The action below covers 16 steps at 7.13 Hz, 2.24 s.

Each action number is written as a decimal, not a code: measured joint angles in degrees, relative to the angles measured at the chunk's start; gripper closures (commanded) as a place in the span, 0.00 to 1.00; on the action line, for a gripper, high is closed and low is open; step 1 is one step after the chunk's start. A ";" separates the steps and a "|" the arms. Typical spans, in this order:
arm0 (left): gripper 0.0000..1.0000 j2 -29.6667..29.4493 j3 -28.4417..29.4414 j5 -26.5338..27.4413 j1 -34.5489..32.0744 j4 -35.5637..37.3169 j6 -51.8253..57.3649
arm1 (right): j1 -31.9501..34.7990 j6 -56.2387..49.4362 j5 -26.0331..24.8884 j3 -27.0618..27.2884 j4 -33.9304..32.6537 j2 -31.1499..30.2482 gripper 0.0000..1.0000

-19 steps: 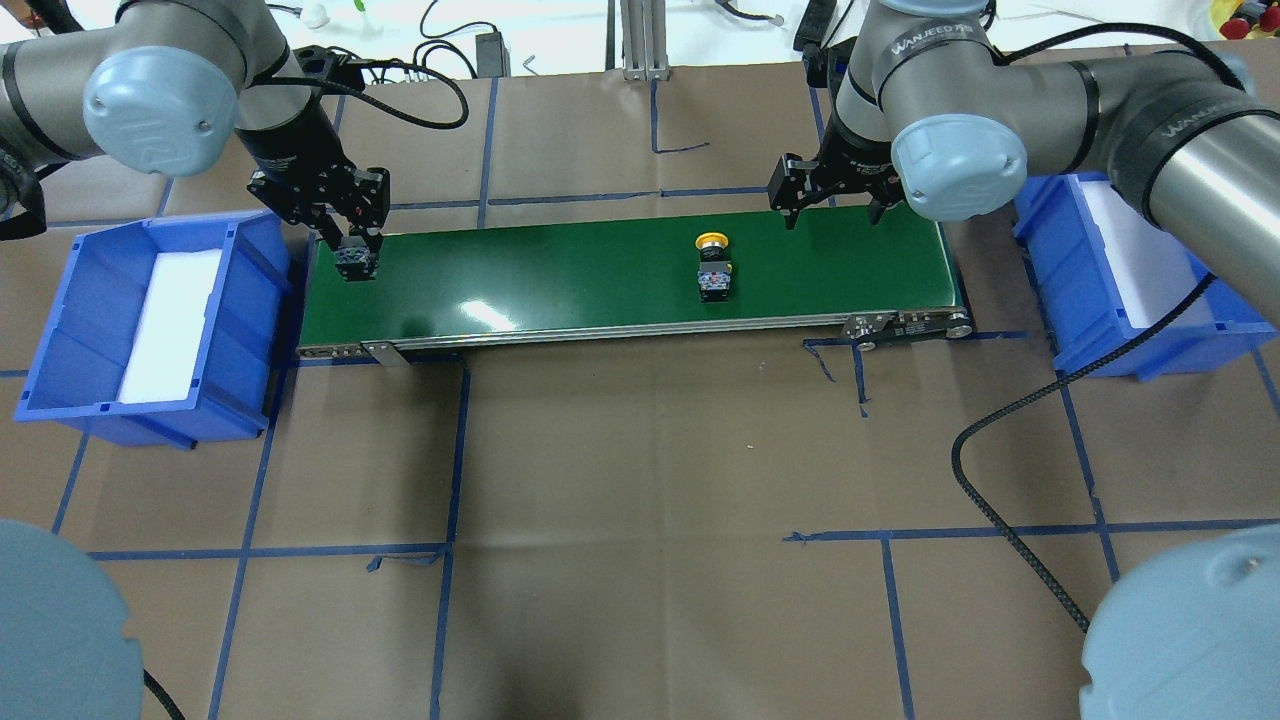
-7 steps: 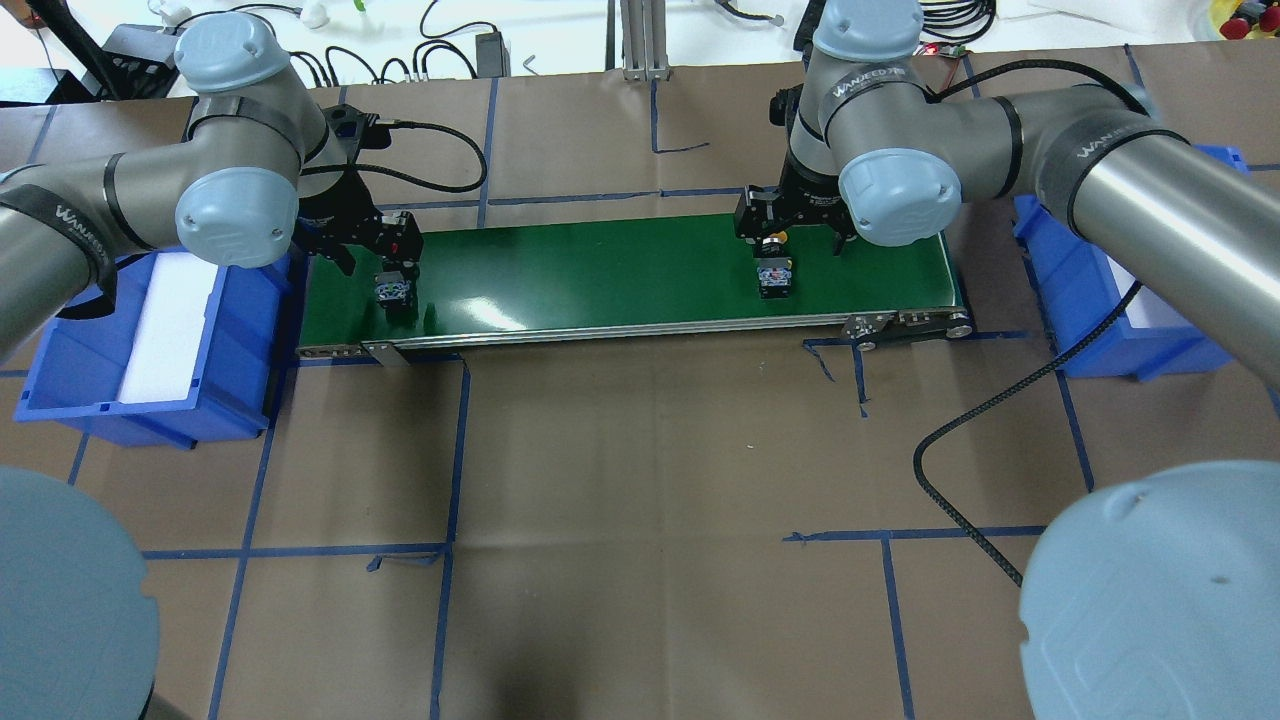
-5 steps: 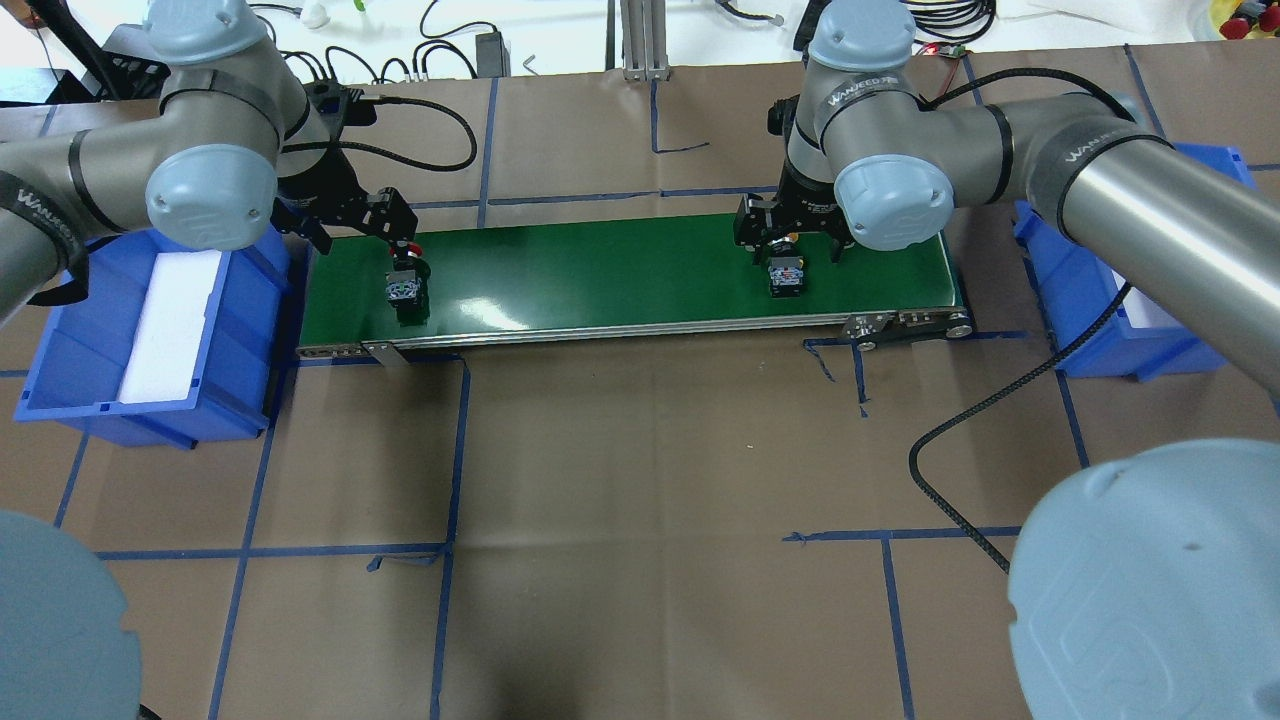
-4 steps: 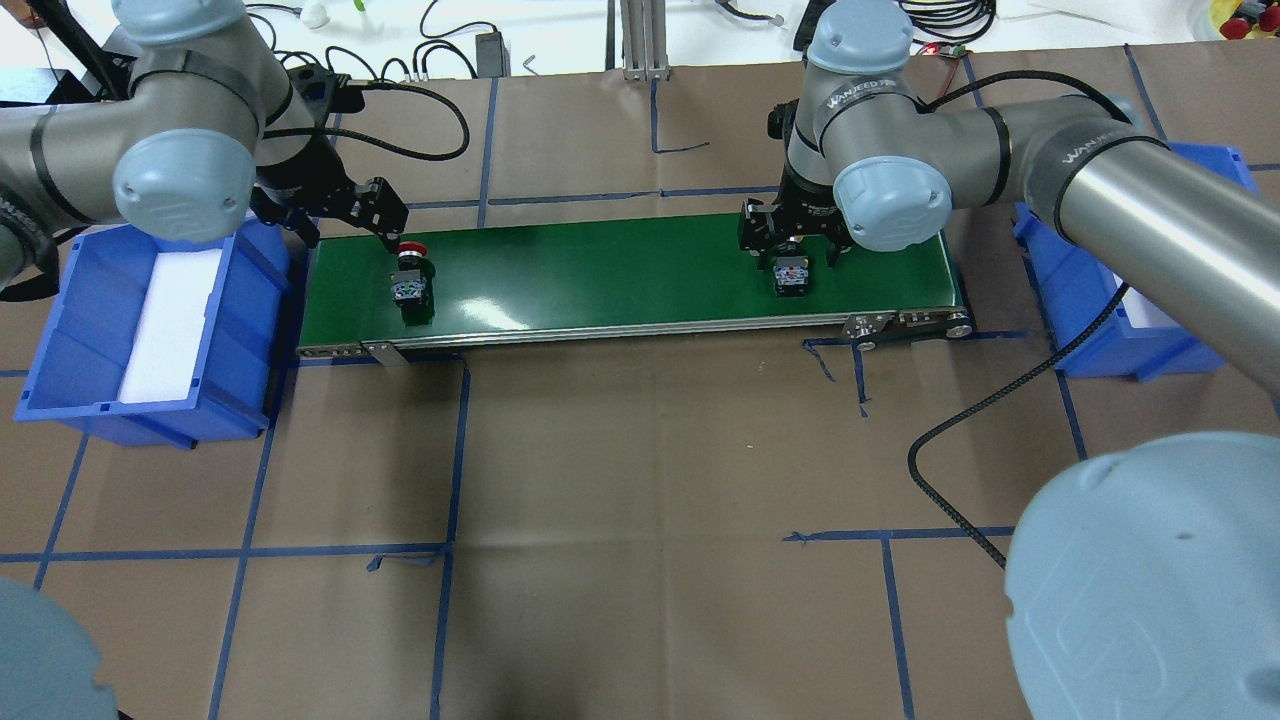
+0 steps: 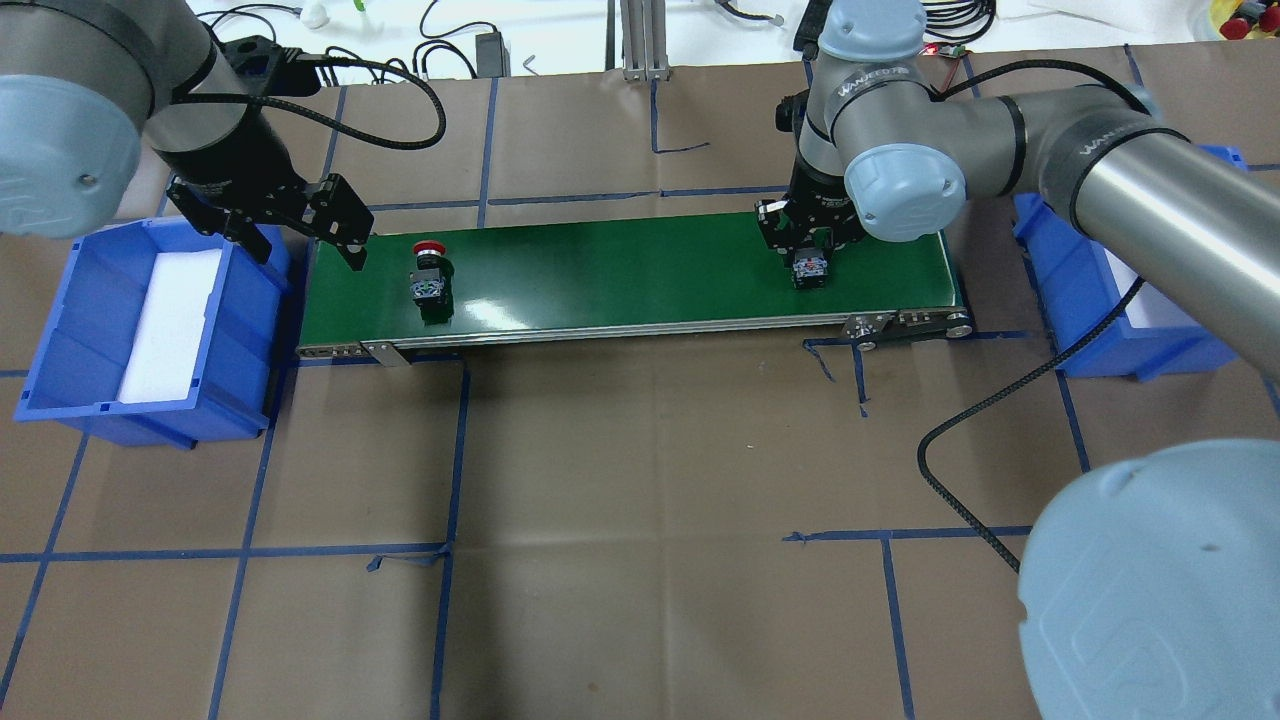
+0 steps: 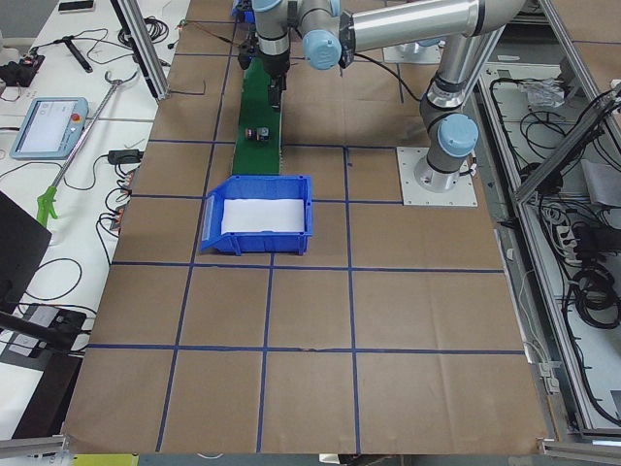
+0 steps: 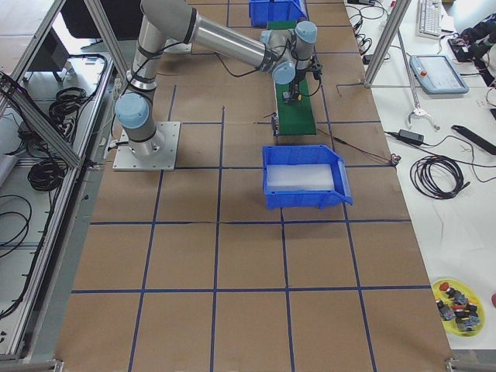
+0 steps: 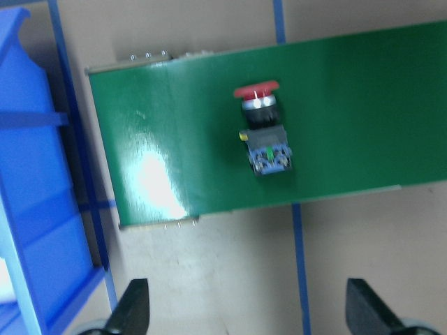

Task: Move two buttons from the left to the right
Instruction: 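Lift the yellow button with the right gripper while the left gripper releases, then carry the yellow button into the right-side bin and open the right gripper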

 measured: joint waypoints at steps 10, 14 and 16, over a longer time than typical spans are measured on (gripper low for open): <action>0.00 -0.55 5.93 0.12 -3.61 -7.97 -3.58 | -33.84 -37.76 2.83 -0.62 2.62 -7.95 0.96; 0.00 0.49 5.91 0.20 -3.77 -8.08 -3.57 | -36.15 -40.16 3.08 10.43 -11.62 -4.95 0.96; 0.00 0.49 5.90 0.21 -3.78 -8.07 -3.56 | -37.23 -40.12 3.11 12.20 -12.90 -2.98 0.96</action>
